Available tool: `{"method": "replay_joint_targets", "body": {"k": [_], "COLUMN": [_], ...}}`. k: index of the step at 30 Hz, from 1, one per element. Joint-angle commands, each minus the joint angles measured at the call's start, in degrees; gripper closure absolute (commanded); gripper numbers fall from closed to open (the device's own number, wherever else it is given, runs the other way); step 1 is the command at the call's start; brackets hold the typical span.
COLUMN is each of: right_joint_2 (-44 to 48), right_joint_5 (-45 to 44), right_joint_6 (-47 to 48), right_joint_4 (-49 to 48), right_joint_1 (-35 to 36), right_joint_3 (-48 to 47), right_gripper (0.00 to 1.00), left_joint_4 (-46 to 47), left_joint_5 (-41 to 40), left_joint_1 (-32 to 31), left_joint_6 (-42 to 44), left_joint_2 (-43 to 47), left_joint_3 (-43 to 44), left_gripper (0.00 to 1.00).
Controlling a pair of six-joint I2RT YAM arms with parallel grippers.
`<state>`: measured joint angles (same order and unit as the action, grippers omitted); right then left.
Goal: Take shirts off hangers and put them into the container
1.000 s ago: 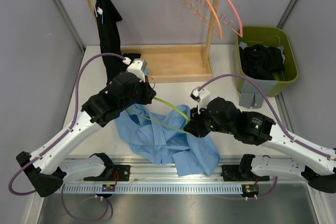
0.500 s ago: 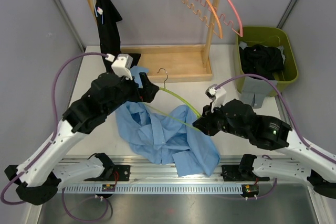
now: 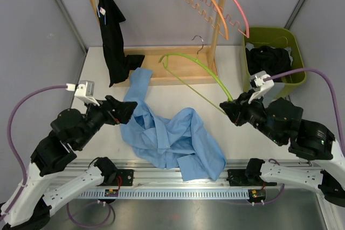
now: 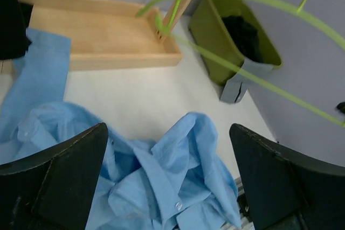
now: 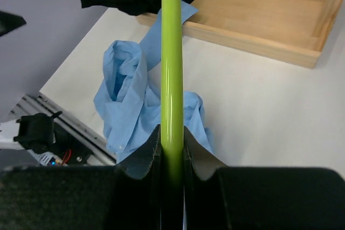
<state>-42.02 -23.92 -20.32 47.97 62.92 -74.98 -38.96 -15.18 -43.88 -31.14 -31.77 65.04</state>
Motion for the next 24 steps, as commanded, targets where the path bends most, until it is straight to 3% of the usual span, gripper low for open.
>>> {"method": "replay_joint_targets", "body": {"k": [1,5,8,9,11,16,20,24], "right_joint_2": [-7.9,-15.8,-22.6,-24.2,-28.9,-39.8,-47.7,-52.5], "right_joint_5": [-6.0,-6.0,-2.1,0.1,8.4,18.0,23.7,27.7], "right_joint_6": [4.9,11.3,15.0,15.4,14.8,13.7,12.2,10.7], "right_joint_4": [-6.2,-12.6,-13.8,-13.7,-13.9,-13.0,-11.8,-12.9], "right_joint_1": [-0.2,-0.3,-3.8,-8.1,-13.6,-24.3,-29.2,-31.2], "right_joint_3": [-3.1,-10.9,-19.5,-21.7,-27.0,-37.0,-46.5,-50.2], "right_gripper": [1.0,1.0,1.0,1.0,1.0,1.0,1.0,1.0], "left_joint_4": [-2.8,-4.2,-4.5,-4.6,-4.9,-5.8,-6.5,-7.6], "left_joint_5": [-0.6,0.1,1.0,1.2,2.0,2.7,3.0,2.7], "left_joint_1": [-0.2,-0.2,-0.2,-0.2,-0.2,-0.2,-0.2,-0.2], "left_joint_6": [-3.1,-4.3,-4.8,-5.2,-5.3,-5.8,-6.0,-6.3], "left_joint_2": [2.1,4.1,4.7,4.8,5.1,6.8,8.2,9.7], "left_joint_3": [-4.1,-5.8,-6.3,-6.6,-6.9,-8.4,-8.8,-9.4], "left_gripper": [0.01,0.01,0.01,0.01,0.01,0.01,0.01,0.01]}}
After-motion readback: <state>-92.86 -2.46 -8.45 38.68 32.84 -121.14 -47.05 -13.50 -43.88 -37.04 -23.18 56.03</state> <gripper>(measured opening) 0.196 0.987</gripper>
